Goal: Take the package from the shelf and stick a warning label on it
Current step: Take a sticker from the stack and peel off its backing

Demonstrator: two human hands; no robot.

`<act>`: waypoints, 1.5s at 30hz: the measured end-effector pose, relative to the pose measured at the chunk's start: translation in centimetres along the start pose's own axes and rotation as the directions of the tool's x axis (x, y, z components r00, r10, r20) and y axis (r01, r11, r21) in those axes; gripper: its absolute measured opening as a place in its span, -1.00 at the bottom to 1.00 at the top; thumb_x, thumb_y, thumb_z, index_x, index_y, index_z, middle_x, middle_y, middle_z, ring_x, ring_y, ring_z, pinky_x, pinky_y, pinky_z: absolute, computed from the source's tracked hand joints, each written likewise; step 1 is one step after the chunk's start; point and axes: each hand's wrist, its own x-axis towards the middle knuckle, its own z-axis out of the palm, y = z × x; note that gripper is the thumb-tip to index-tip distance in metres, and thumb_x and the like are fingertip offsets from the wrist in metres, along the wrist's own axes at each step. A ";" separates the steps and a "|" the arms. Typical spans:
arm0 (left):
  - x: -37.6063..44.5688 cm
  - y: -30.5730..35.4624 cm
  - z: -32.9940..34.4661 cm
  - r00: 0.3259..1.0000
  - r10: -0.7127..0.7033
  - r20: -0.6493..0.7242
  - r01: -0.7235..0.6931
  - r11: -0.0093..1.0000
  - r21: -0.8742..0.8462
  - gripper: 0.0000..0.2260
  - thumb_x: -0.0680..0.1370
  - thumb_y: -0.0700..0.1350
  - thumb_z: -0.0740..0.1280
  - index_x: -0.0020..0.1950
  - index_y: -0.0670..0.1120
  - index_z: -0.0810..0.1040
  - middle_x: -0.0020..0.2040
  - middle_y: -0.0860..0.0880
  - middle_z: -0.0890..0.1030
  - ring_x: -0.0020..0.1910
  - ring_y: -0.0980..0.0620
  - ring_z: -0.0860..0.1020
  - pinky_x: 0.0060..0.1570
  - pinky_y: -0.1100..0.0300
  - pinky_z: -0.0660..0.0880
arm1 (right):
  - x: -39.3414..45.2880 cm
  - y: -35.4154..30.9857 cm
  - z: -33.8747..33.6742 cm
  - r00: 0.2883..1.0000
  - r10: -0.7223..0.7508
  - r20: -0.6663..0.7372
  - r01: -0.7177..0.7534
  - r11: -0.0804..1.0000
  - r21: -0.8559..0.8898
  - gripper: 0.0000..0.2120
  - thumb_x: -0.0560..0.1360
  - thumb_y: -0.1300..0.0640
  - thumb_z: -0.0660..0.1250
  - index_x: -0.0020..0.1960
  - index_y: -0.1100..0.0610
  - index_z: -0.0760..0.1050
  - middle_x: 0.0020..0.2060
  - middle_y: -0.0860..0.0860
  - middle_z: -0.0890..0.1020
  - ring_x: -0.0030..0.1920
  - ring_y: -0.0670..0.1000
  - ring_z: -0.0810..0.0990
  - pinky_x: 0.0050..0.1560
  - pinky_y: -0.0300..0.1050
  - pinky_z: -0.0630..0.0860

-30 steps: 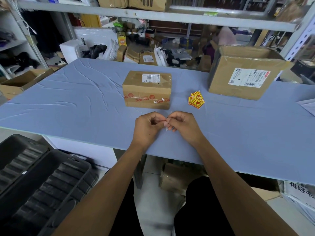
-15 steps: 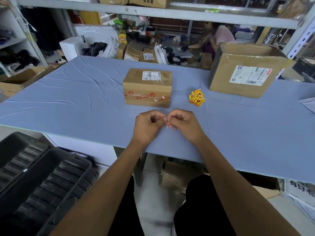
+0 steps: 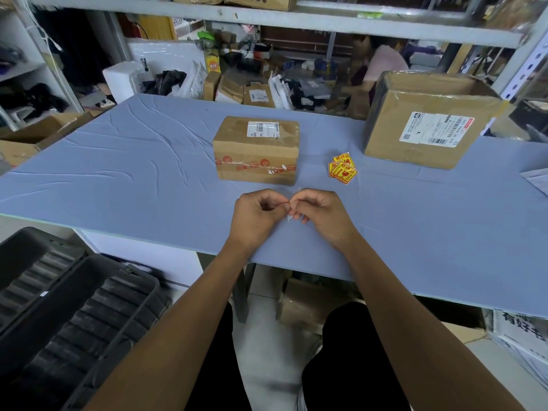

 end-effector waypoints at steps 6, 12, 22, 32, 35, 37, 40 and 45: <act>0.0 0.0 0.0 1.000 0.007 0.004 -0.006 1.000 -0.010 -0.96 0.48 -0.29 0.47 -0.14 -0.18 0.71 -0.30 0.01 0.68 -0.35 0.29 0.57 -0.20 0.41 0.50 | 0.0 -0.1 0.0 1.000 0.012 -0.010 -0.012 1.000 0.017 -0.85 0.50 0.33 0.29 -0.14 0.23 0.64 -0.34 0.01 0.67 -0.35 -0.15 0.58 -0.29 -0.28 0.50; -0.1 -0.1 0.1 1.000 0.024 -0.003 -0.024 1.000 -0.004 -0.91 0.47 -0.31 0.47 -0.17 -0.14 0.70 -0.30 0.01 0.68 -0.33 0.25 0.59 -0.17 0.38 0.53 | -0.1 -0.1 0.2 0.999 0.013 -0.050 -0.013 1.000 0.003 -0.83 0.47 0.36 0.29 -0.17 0.25 0.65 -0.36 0.06 0.67 -0.38 -0.16 0.58 -0.29 -0.30 0.52; -0.2 0.1 0.2 1.000 0.019 0.021 -0.019 1.000 -0.001 -0.88 0.47 -0.28 0.49 -0.19 -0.07 0.70 -0.30 0.08 0.68 -0.35 0.30 0.58 -0.20 0.42 0.50 | -0.1 0.0 0.2 0.998 -0.007 -0.058 0.003 0.998 -0.060 -0.84 0.47 0.34 0.32 -0.19 0.19 0.64 -0.31 0.22 0.67 -0.36 -0.10 0.56 -0.29 -0.28 0.51; -0.3 0.3 0.0 1.000 0.000 0.005 0.000 1.000 0.007 -0.96 0.46 -0.25 0.49 -0.17 -0.13 0.71 -0.31 0.05 0.68 -0.35 0.28 0.58 -0.22 0.41 0.48 | -0.2 -0.3 0.3 0.999 -0.011 -0.038 0.009 0.998 -0.059 -0.77 0.45 0.37 0.30 -0.25 0.11 0.61 -0.37 0.07 0.65 -0.40 -0.20 0.55 -0.29 -0.37 0.48; -0.2 0.3 -0.1 1.000 -0.018 -0.005 0.018 1.000 0.017 -0.94 0.46 -0.28 0.45 -0.17 -0.16 0.71 -0.28 -0.08 0.70 -0.30 0.11 0.60 -0.16 0.19 0.56 | -0.3 -0.4 0.4 0.999 -0.001 -0.040 0.000 0.999 -0.034 -0.79 0.43 0.40 0.32 -0.27 0.16 0.61 -0.39 0.06 0.64 -0.41 -0.20 0.54 -0.29 -0.38 0.45; -0.2 0.3 -0.2 0.998 -0.054 -0.042 0.054 0.999 0.000 -0.91 0.47 -0.28 0.43 -0.19 -0.13 0.70 -0.27 -0.13 0.70 -0.27 0.03 0.61 -0.10 0.09 0.58 | -0.3 -0.6 0.5 0.998 0.003 -0.055 -0.006 0.999 -0.049 -0.82 0.42 0.39 0.33 -0.27 0.18 0.62 -0.38 0.07 0.63 -0.40 -0.20 0.53 -0.28 -0.36 0.45; 0.1 0.5 -0.5 0.981 -0.140 -0.137 0.128 0.987 -0.092 -0.82 0.50 -0.31 0.39 -0.24 -0.08 0.65 -0.33 -0.05 0.66 -0.35 0.14 0.59 -0.14 0.27 0.57 | -0.3 -0.5 -0.2 0.994 0.032 -0.109 -0.047 0.990 -0.137 -0.82 0.43 0.31 0.34 -0.28 0.13 0.62 -0.38 0.03 0.62 -0.36 -0.18 0.50 -0.23 -0.28 0.45; 0.1 0.9 -0.5 0.962 -0.192 -0.192 0.168 0.976 -0.138 -0.80 0.53 -0.28 0.38 -0.25 -0.07 0.64 -0.34 0.00 0.63 -0.40 0.21 0.55 -0.24 0.42 0.53 | -1.6 0.7 -4.9 0.954 0.118 -0.274 -0.183 0.957 -0.224 -0.82 0.40 0.27 0.37 -0.35 0.11 0.56 -0.44 -0.04 0.54 -0.35 -0.11 0.45 -0.24 -0.17 0.40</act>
